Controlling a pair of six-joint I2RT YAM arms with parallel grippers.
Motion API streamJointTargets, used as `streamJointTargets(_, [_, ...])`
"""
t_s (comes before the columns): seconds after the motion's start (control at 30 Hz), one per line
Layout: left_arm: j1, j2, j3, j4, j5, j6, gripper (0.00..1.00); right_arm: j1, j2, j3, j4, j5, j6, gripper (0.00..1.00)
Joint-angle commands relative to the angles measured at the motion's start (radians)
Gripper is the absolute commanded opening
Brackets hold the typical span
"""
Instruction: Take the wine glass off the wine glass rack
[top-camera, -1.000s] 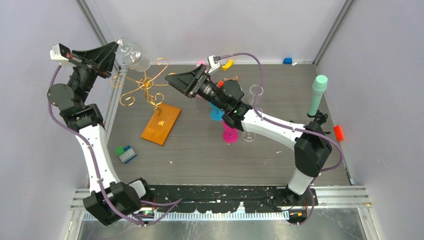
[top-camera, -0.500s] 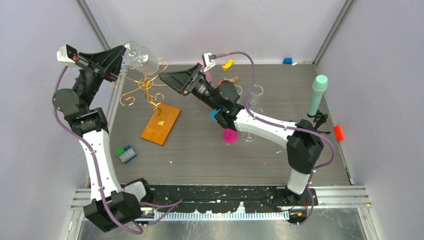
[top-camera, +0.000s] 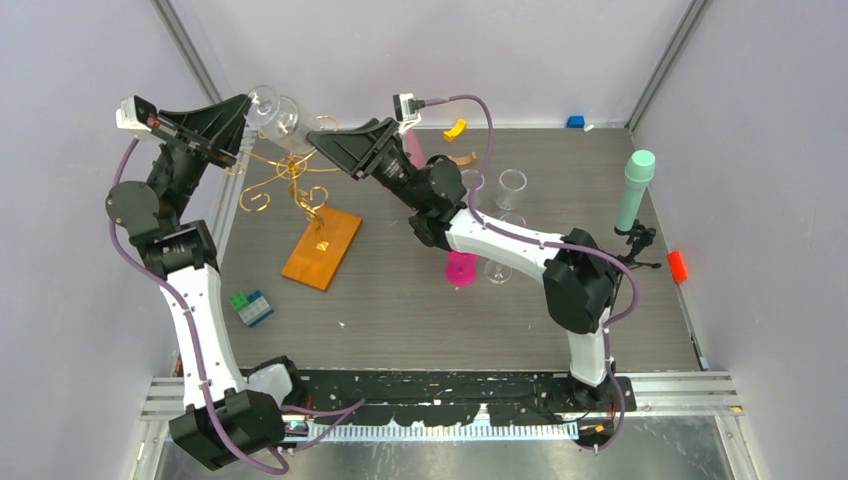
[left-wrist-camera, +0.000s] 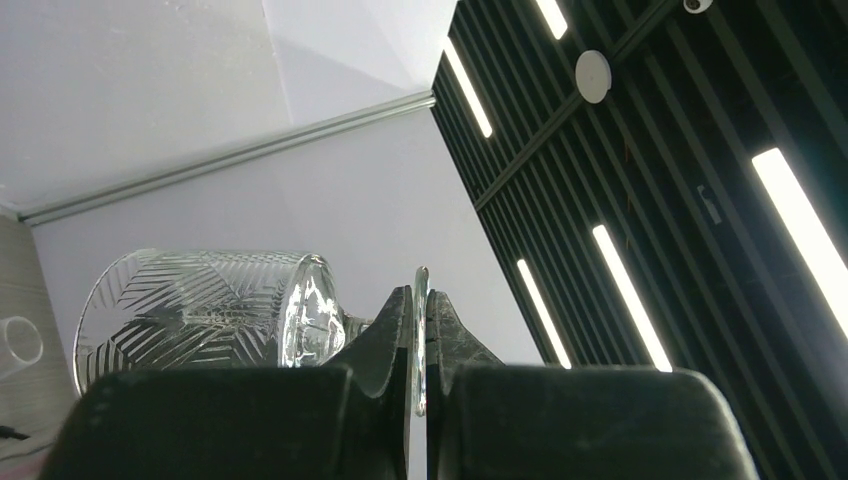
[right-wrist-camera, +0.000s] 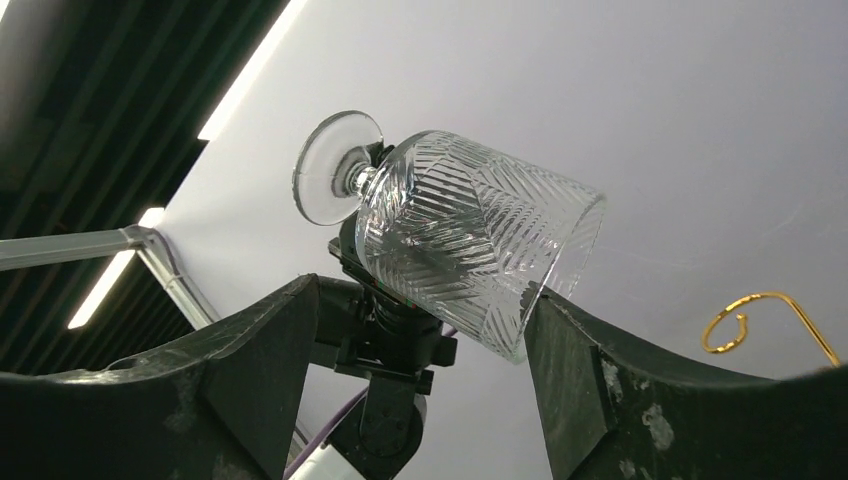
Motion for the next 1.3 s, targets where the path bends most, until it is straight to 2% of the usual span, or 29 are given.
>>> streamJointTargets(0.0, [-0.004,-0.027,0.005,0.042,-0.043,-0.325,0.0,0.006,0.047,0.103,0.203,-0.065,0.057,0.77])
streamJointTargets(0.2, [-0.004,-0.024,-0.011,0.054,-0.042,-0.349,0.0,0.007,0.077,0.148,0.262,-0.109,0.085,0.69])
streamJointTargets(0.37, [-0.004,-0.026,-0.039,0.053,-0.043,-0.362,0.0,0.012,0.091,0.173,0.323,-0.142,0.09,0.53])
streamJointTargets(0.5, [-0.003,-0.012,-0.043,0.065,-0.056,-0.37,0.0,0.012,0.102,0.191,0.367,-0.146,0.115,0.33])
streamJointTargets(0.57, [-0.004,-0.01,-0.04,0.066,-0.058,-0.364,0.0,0.012,0.095,0.184,0.369,-0.14,0.115,0.21])
streamJointTargets(0.6, [-0.004,-0.009,-0.038,0.066,-0.058,-0.362,0.02,0.012,0.085,0.179,0.365,-0.127,0.109,0.1])
streamJointTargets(0.67, [-0.003,-0.01,-0.037,0.065,-0.058,-0.355,0.09,0.012,0.064,0.158,0.343,-0.106,0.088,0.02])
streamJointTargets(0.73, [-0.004,-0.014,-0.037,0.067,-0.059,-0.346,0.22,0.012,0.035,0.125,0.308,-0.088,0.056,0.0])
streamJointTargets(0.9, [-0.004,-0.019,-0.017,0.067,-0.052,-0.282,0.65,0.012,-0.067,0.048,0.224,-0.021,-0.053,0.0])
streamJointTargets(0.93, [-0.004,-0.019,-0.01,0.061,-0.044,-0.259,0.71,0.012,-0.082,0.022,0.213,-0.011,-0.069,0.0])
streamJointTargets(1.0, [-0.004,-0.019,0.013,0.045,-0.032,-0.198,0.8,0.012,-0.134,-0.024,0.176,0.023,-0.11,0.0])
streamJointTargets(1.1, [-0.004,-0.009,0.105,-0.035,0.014,-0.02,0.86,0.012,-0.23,-0.081,0.063,0.076,-0.185,0.0])
streamJointTargets(1.17, [-0.004,-0.004,0.214,-0.22,0.068,0.206,0.89,0.012,-0.29,-0.111,-0.044,0.083,-0.25,0.0])
streamJointTargets(1.27, [-0.004,-0.005,0.378,-0.6,0.111,0.645,0.92,0.012,-0.38,-0.154,-0.28,0.126,-0.34,0.0])
